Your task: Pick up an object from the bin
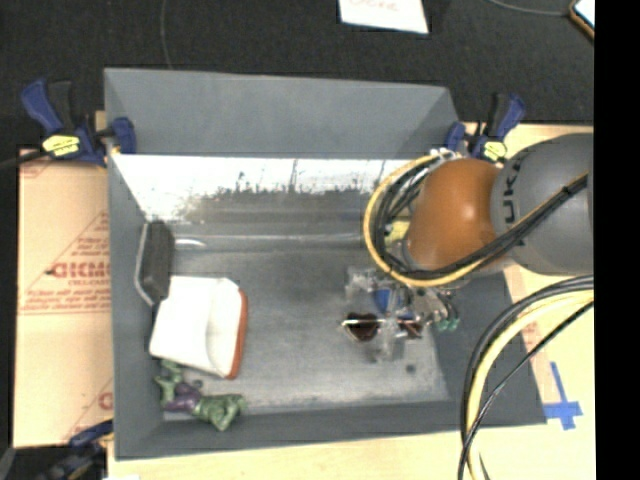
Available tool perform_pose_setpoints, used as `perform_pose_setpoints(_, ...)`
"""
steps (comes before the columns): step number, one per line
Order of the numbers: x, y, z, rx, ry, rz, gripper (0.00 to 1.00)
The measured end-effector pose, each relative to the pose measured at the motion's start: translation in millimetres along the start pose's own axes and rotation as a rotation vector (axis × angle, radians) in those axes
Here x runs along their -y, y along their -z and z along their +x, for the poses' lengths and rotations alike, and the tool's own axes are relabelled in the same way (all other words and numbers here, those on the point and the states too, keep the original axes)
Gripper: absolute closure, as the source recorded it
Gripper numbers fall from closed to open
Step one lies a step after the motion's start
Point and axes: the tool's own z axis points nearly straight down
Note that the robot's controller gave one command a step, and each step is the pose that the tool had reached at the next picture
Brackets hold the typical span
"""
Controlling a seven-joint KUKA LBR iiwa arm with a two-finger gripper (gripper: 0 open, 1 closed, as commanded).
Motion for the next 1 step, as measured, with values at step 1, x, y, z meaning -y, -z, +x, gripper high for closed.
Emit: perform_pose_setpoints(1,2.6,-1.1,-4.5,0.004,0.061,0.002,0.00)
